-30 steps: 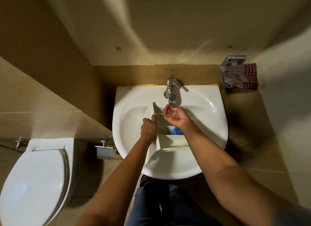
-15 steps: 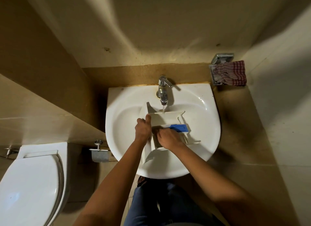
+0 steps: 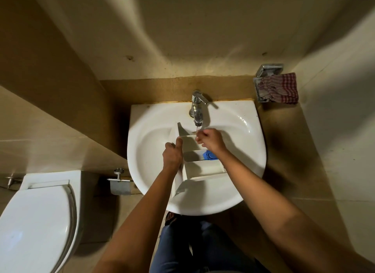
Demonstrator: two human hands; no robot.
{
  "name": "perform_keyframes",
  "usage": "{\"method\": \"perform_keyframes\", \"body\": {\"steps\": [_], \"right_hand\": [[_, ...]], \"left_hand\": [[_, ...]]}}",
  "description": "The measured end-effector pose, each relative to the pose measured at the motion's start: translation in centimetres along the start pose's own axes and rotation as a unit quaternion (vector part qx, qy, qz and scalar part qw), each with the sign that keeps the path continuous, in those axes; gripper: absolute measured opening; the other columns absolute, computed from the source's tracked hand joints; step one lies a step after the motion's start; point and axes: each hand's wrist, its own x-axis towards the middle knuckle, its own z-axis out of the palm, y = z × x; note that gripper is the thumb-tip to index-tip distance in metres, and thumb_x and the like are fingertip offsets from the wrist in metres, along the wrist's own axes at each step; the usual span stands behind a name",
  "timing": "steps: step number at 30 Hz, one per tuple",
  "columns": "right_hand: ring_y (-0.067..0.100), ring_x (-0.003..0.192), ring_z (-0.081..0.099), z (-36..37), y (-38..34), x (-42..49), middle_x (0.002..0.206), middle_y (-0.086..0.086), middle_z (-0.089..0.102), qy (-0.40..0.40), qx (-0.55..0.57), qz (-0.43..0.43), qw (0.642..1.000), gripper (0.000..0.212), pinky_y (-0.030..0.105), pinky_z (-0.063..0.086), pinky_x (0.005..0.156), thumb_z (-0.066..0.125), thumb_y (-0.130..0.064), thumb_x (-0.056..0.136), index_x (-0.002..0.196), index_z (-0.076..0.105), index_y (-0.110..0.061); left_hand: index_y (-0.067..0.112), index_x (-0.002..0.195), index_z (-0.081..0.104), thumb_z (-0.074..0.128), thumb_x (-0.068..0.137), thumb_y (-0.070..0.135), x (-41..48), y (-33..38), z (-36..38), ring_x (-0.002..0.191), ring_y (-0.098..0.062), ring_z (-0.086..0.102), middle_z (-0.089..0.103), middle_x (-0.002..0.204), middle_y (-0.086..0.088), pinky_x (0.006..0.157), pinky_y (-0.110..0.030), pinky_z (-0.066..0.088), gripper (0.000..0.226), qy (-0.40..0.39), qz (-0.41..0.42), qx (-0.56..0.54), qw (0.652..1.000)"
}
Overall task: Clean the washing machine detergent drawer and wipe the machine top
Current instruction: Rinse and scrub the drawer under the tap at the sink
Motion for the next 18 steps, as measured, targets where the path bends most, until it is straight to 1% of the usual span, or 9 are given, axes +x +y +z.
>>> {"method": "perform_keyframes", "body": {"steps": [2,4,6,9,13,15,16,17,18], "right_hand": [[0.014,0.065,0.058,0.4,-1.1,0.7,0.071,0.006,0.061,0.003,0.209,0.093,0.974,0.018,0.015,0.051,0.056,0.052,-0.006,0.096,0.081,0.063,-0.002],[0.015,0.072,0.061,0.7,-2.1,1.4,0.074,0.007,0.064,-0.020,0.340,0.169,0.925,0.023,0.016,0.053,0.060,0.044,-0.005,0.099,0.082,0.060,-0.004],[0.016,0.074,0.060,0.9,-2.7,1.9,0.063,0.007,0.068,-0.029,0.446,0.229,0.865,0.029,0.019,0.054,0.059,0.037,-0.006,0.101,0.082,0.058,-0.001],[0.017,0.072,0.058,1.2,-2.8,2.4,0.062,0.008,0.064,-0.031,0.521,0.273,0.808,0.030,0.021,0.054,0.053,0.035,-0.006,0.100,0.081,0.057,0.001],[0.019,0.071,0.058,0.9,-2.3,2.1,0.071,0.011,0.062,-0.040,0.533,0.292,0.793,0.030,0.021,0.053,0.050,0.036,-0.003,0.099,0.079,0.056,0.002],[0.018,0.065,0.062,1.0,-1.8,1.6,0.067,0.011,0.064,-0.062,0.500,0.290,0.814,0.026,0.021,0.053,0.049,0.041,-0.002,0.099,0.078,0.056,0.000],[0.017,0.059,0.063,1.1,-1.5,1.2,0.066,0.011,0.063,-0.091,0.433,0.280,0.852,0.024,0.021,0.053,0.049,0.042,-0.001,0.098,0.078,0.055,-0.002],[0.017,0.056,0.062,1.2,-1.2,0.6,0.069,0.011,0.061,-0.124,0.306,0.250,0.910,0.022,0.021,0.052,0.049,0.044,-0.001,0.096,0.077,0.055,-0.004],[0.018,0.059,0.061,1.4,-0.8,-0.2,0.074,0.011,0.060,-0.158,0.117,0.196,0.961,0.020,0.022,0.050,0.052,0.045,-0.002,0.094,0.078,0.055,-0.006]], "left_hand": [[0.000,0.131,0.044,0.034,0.101,0.050,0.1,0.2,0.1,0.118,-0.037,0.051,0.053,0.132,-0.022,0.094,-0.038,0.039,0.059,-0.007,-0.020,0.000,1.000],[0.000,0.134,0.042,0.032,0.101,0.050,0.1,0.5,0.4,0.122,-0.038,0.049,0.052,0.135,-0.022,0.098,-0.040,0.038,0.060,-0.006,-0.033,0.002,0.999],[0.000,0.133,0.043,0.032,0.101,0.050,0.0,0.6,0.6,0.121,-0.039,0.049,0.052,0.133,-0.023,0.100,-0.041,0.037,0.060,0.003,-0.034,0.006,0.999],[0.000,0.130,0.045,0.032,0.101,0.050,0.0,0.3,0.6,0.118,-0.039,0.050,0.054,0.130,-0.023,0.097,-0.041,0.037,0.059,0.009,-0.025,0.007,1.000],[0.001,0.128,0.045,0.034,0.101,0.050,0.0,0.1,0.3,0.114,-0.037,0.052,0.055,0.128,-0.022,0.090,-0.038,0.038,0.058,0.001,-0.017,0.002,1.000],[0.000,0.128,0.045,0.034,0.101,0.050,0.0,0.1,0.3,0.114,-0.037,0.052,0.055,0.127,-0.022,0.087,-0.036,0.037,0.057,0.001,-0.012,-0.001,1.000],[0.000,0.128,0.046,0.034,0.101,0.049,0.1,0.0,0.3,0.114,-0.036,0.052,0.055,0.127,-0.022,0.086,-0.035,0.036,0.057,0.001,-0.011,-0.004,1.000],[0.000,0.127,0.046,0.035,0.101,0.049,0.1,0.0,0.3,0.114,-0.036,0.051,0.055,0.127,-0.022,0.085,-0.035,0.035,0.057,0.003,-0.010,-0.007,1.000],[-0.001,0.127,0.046,0.035,0.101,0.049,0.1,0.0,0.3,0.113,-0.036,0.051,0.055,0.127,-0.022,0.085,-0.034,0.035,0.057,0.004,-0.009,-0.009,1.000]]}}
